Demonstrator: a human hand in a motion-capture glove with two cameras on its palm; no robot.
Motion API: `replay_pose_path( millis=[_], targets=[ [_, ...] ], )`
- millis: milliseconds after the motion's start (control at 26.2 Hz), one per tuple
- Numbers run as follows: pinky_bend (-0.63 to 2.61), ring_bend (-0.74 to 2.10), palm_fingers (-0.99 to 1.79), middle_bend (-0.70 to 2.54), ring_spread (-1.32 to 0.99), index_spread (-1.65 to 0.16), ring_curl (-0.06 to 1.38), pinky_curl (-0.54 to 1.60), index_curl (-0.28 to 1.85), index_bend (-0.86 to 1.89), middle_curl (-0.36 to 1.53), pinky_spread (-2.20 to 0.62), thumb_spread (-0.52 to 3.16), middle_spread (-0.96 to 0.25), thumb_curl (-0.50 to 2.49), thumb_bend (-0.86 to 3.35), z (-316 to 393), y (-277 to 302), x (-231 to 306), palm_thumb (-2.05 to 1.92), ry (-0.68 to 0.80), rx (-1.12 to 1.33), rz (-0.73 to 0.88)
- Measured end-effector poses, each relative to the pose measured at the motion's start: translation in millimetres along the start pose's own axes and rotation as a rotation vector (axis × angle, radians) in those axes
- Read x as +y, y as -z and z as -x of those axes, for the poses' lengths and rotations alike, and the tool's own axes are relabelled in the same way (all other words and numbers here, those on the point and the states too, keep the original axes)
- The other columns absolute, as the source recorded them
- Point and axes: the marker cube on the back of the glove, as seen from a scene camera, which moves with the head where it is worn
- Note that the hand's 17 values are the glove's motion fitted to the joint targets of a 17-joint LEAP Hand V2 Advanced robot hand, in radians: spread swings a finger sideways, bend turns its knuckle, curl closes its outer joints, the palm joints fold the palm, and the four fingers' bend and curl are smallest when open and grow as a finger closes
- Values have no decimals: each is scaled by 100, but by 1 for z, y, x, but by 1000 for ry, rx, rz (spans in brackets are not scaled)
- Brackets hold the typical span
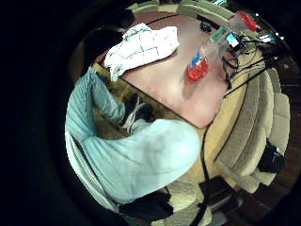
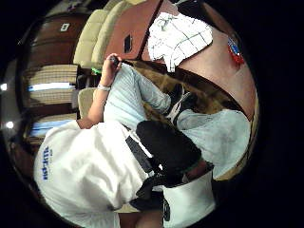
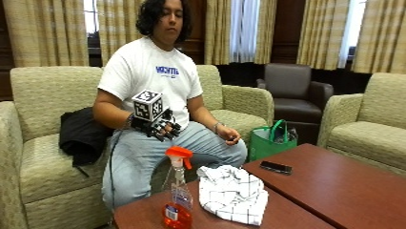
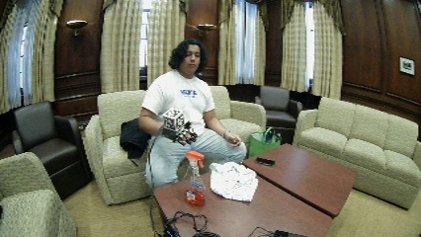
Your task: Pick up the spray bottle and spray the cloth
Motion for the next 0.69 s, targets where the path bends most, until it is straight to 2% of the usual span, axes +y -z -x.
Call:
replay_pose_path(
  millis=[305,687],
  targets=[
    [37,30,43,20,-8,-37,15,18,17,19,13,17,76,-14,11,13,-3,2,-3,29,8,-26,0],
    [36,29,42,18,-9,-44,19,23,23,18,20,20,96,-16,16,7,-1,1,-1,32,8,-28,8]
  ],
)
